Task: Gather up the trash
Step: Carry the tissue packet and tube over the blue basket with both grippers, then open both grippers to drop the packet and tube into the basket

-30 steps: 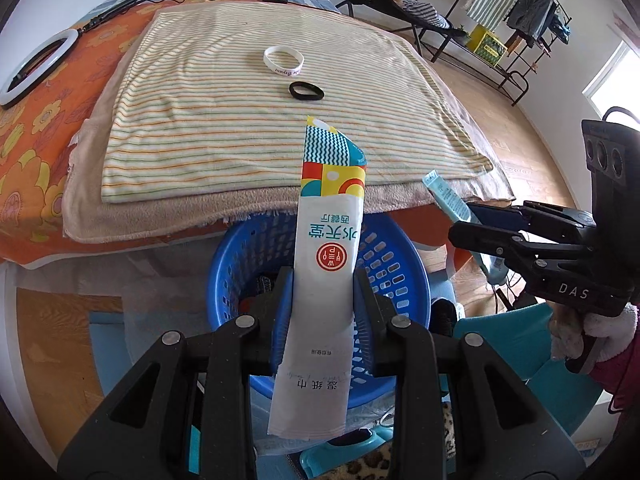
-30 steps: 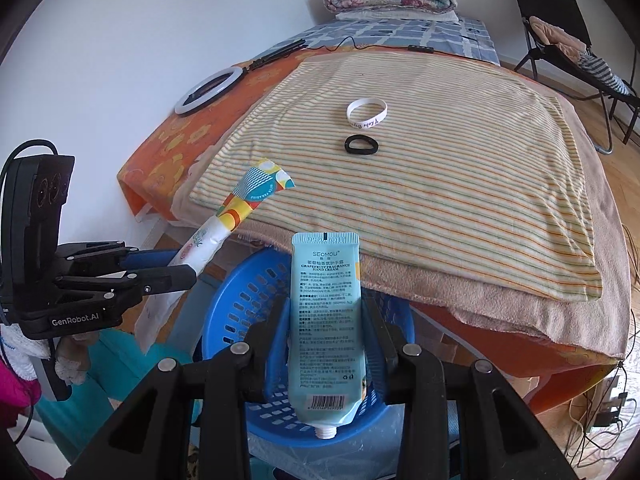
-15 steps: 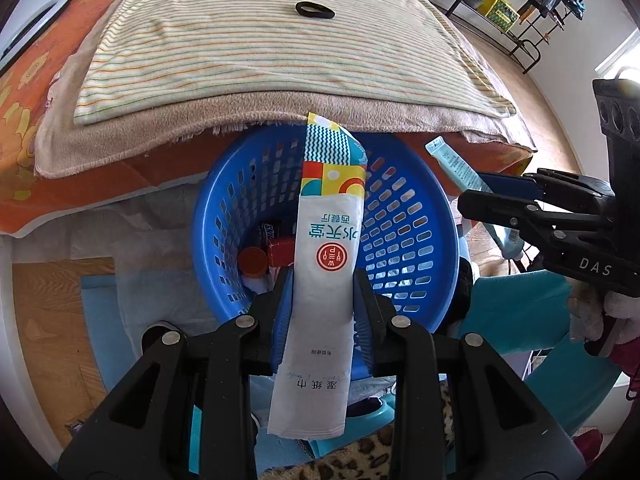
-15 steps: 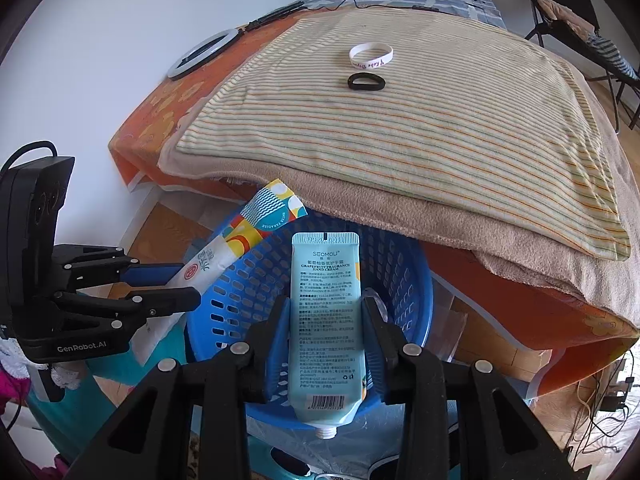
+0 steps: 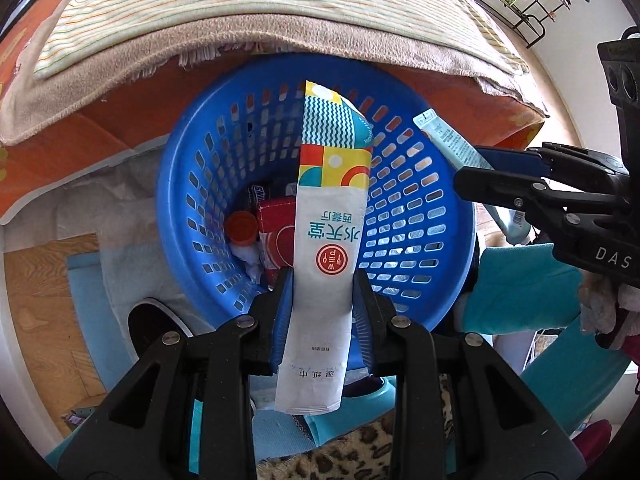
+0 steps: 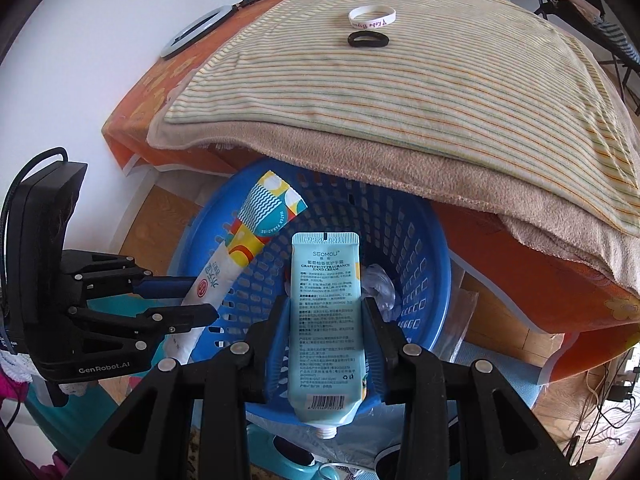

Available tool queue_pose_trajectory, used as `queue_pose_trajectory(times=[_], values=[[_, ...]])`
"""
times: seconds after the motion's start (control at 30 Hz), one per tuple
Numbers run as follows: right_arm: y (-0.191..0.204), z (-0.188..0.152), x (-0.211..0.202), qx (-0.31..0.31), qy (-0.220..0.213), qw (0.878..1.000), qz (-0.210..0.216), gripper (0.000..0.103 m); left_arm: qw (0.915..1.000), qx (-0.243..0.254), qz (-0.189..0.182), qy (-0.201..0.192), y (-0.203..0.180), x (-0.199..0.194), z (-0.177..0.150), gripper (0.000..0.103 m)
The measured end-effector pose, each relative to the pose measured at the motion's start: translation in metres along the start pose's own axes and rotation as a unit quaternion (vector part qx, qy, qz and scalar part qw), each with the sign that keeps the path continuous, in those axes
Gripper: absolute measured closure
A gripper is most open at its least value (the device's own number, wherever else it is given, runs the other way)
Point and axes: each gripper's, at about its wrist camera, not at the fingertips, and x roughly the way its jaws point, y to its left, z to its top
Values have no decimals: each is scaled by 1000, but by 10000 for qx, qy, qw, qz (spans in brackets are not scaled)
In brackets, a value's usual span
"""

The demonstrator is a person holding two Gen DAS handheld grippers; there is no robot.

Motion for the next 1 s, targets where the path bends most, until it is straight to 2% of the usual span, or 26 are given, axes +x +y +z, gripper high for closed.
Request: queue_pose_trajectory(times=[0.3,0.8,0.93,1.0], values=[[-1,1,10,50,132,9999,2,67,9998,-126,-5,153,0,11,3,74],[-9,4,9,192,87,9998,6,65,9989,-359,125,-260,6,-5,24,74],[-9,5,6,192,51,9998,-21,64,9982,-372,190,-418,6,-11,29,65],[-9,5,5,190,30,9998,-38,60,9980,-383,196,-471,6,-14,31,60]])
